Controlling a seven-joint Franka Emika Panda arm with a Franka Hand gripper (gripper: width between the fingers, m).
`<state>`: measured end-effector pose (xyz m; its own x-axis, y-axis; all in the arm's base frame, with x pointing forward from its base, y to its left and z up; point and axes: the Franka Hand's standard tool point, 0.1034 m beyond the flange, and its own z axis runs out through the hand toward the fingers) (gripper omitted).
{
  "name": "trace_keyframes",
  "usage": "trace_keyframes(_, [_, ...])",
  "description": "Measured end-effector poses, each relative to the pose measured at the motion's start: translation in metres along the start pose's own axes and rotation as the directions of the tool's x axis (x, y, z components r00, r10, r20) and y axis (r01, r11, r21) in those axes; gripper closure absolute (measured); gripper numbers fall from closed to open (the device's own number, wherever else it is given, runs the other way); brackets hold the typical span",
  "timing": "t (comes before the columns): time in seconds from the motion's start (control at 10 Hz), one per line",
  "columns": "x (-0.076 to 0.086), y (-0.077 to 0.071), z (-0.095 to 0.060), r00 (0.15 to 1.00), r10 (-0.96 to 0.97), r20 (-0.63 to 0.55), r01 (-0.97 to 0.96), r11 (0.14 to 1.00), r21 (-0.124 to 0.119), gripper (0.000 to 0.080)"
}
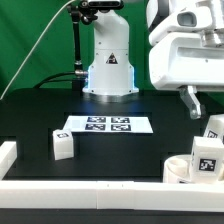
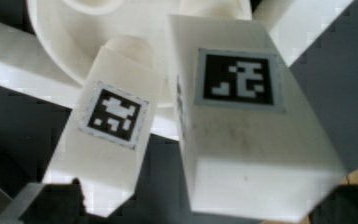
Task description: Assemble stool
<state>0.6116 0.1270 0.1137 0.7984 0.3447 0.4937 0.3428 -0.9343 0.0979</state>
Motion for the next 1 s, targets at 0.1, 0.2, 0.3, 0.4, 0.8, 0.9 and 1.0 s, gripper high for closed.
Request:
trace_keyframes(0.1, [0.0039,-0.0013,-0.0056,1.000,-0.002,0.016,0.001,1.000,0.007,0.0150])
trace_keyframes(0.2, [0.0087,-0.0010,-0.0110,1.000,-0.002,0.024,0.001,1.000,0.010,0.0150])
trace_keyframes(0.3, [0.0116,0.0010,-0.0134,1.000,-0.003,0.021,0.003,1.000,0.009,0.0150])
trace_keyframes(0.4, [0.0105,0.0005,-0.0122,1.000,-0.004,0.023,0.004,1.000,0.009,0.0150])
trace_keyframes(0.8, [0.0083,-0.0015,-0.0110,0.998,-0.006,0.056,0.005,1.000,0.018,0.0150])
trace_keyframes(0.9, [0.0073,-0.0006,-0.0105,0.997,-0.012,0.074,0.010,1.000,0.022,0.0150])
trace_keyframes(1.0, [0.0025,-0.0045,-0.0096,0.987,-0.016,0.163,0.008,0.999,0.045,0.0150])
